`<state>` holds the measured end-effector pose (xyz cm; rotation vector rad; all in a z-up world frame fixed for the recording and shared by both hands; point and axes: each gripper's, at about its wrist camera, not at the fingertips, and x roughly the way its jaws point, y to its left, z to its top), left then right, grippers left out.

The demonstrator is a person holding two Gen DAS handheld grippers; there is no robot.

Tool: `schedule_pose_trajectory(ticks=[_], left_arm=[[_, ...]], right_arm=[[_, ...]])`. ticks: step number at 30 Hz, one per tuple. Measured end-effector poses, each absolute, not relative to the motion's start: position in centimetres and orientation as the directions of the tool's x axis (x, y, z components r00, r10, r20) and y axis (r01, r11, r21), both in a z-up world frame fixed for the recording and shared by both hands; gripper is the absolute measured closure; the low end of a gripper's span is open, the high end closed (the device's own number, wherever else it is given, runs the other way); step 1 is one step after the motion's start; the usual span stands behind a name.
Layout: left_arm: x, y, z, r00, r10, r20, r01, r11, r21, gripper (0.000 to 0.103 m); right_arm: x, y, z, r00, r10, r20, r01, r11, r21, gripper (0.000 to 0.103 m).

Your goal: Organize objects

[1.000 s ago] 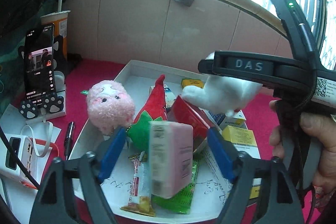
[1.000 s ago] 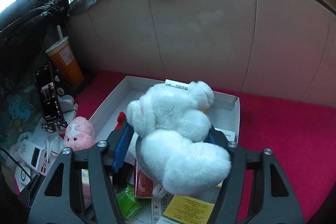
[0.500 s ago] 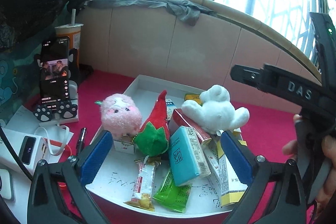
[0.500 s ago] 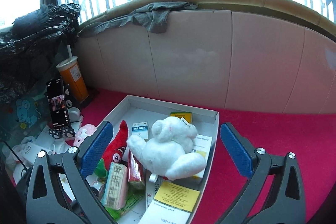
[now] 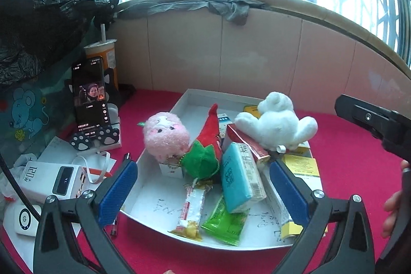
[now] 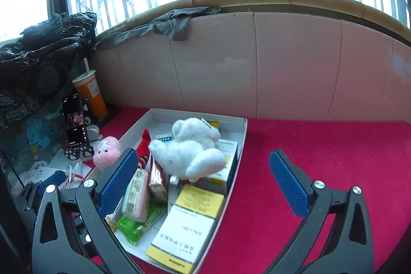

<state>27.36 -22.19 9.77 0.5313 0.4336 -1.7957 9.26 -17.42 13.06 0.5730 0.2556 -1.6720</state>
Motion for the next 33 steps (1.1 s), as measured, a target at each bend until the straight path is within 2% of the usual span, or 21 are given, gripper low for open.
schedule_pose_trajectory(ticks=[4, 7, 13, 16, 17, 19, 21, 23, 25, 29, 33], left_arm=[[26.7, -21.1, 10.0, -0.245, -0.794, -0.556, 0.956, -0.292, -0.005, 0.000], [25.8, -19.2, 10.9, -0.269, -0.824, -0.498, 0.943, -0.331, 0.039, 0.000], [25.3, -13.0, 14.7, -0.324, -0.915, -0.241, 0.935, -0.349, 0.067, 0.000], [25.6, -10.6, 16.4, -0.321, -0.936, -0.142, 0.943, -0.329, 0.036, 0.000], [25.7, -10.2, 16.7, -0.318, -0.937, -0.143, 0.947, -0.322, 0.009, 0.000], [25.6, -10.3, 16.9, -0.337, -0.923, -0.188, 0.941, -0.338, -0.025, 0.000], [24.8, -10.8, 16.7, -0.343, -0.903, -0.259, 0.935, -0.356, 0.001, 0.000], [23.9, -11.3, 16.2, -0.330, -0.885, -0.328, 0.930, -0.364, 0.046, 0.000], [23.6, -11.4, 15.7, -0.335, -0.864, -0.376, 0.926, -0.376, 0.038, 0.000], [23.6, -10.6, 15.2, -0.303, -0.851, -0.429, 0.938, -0.346, 0.022, 0.000], [23.6, -10.1, 14.9, -0.282, -0.842, -0.461, 0.943, -0.332, 0.027, 0.000]], right_arm=[[8.2, -15.2, 12.9, -0.093, -0.868, -0.488, 0.962, -0.204, 0.180, 0.000], [7.4, -12.6, 13.2, -0.115, -0.889, -0.443, 0.955, -0.222, 0.198, 0.000], [6.6, -3.4, 17.5, -0.222, -0.961, -0.164, 0.943, -0.254, 0.214, 0.000], [6.5, 1.8, 20.0, -0.355, -0.935, -0.003, 0.916, -0.348, 0.198, 0.000], [6.6, 3.7, 20.6, -0.432, -0.901, 0.042, 0.888, -0.416, 0.198, 0.000], [6.5, 5.8, 21.1, -0.520, -0.852, 0.065, 0.842, -0.498, 0.210, 0.000], [6.4, 7.8, 20.5, -0.539, -0.838, 0.079, 0.830, -0.513, 0.218, 0.000], [6.5, 8.9, 19.7, -0.531, -0.846, 0.055, 0.835, -0.511, 0.206, 0.000], [6.8, 9.4, 18.6, -0.522, -0.853, 0.023, 0.839, -0.508, 0.195, 0.000], [7.0, 9.8, 16.6, -0.501, -0.864, -0.051, 0.836, -0.499, 0.226, 0.000], [7.9, 10.4, 15.7, -0.473, -0.878, -0.077, 0.850, -0.478, 0.224, 0.000]])
